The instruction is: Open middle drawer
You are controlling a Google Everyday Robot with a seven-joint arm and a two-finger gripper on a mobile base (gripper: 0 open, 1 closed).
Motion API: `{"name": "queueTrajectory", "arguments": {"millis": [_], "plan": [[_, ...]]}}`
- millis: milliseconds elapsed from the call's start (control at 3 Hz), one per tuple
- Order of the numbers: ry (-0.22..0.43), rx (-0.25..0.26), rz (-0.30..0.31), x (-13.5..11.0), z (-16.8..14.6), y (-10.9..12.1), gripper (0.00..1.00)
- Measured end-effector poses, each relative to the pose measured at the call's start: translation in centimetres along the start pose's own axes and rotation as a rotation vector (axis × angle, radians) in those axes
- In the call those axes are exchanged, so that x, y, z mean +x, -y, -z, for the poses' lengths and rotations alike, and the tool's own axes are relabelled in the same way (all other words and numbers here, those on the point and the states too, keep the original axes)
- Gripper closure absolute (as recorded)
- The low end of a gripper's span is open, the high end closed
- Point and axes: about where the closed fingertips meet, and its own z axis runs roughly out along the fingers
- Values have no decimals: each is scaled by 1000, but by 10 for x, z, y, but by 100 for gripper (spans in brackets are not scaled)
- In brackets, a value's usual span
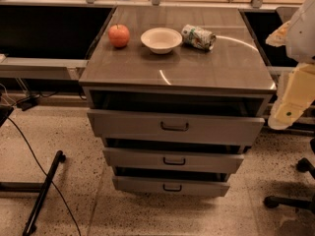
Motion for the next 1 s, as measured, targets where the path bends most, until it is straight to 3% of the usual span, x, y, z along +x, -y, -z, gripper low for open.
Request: {"name": "queueTrajectory", "arguments": {"millis": [333,667,1000], "plan": [[0,0,0,0,0,0,0],[58,-17,17,2,-32,-9,0],[196,-49,49,6,-82,-48,0]]}}
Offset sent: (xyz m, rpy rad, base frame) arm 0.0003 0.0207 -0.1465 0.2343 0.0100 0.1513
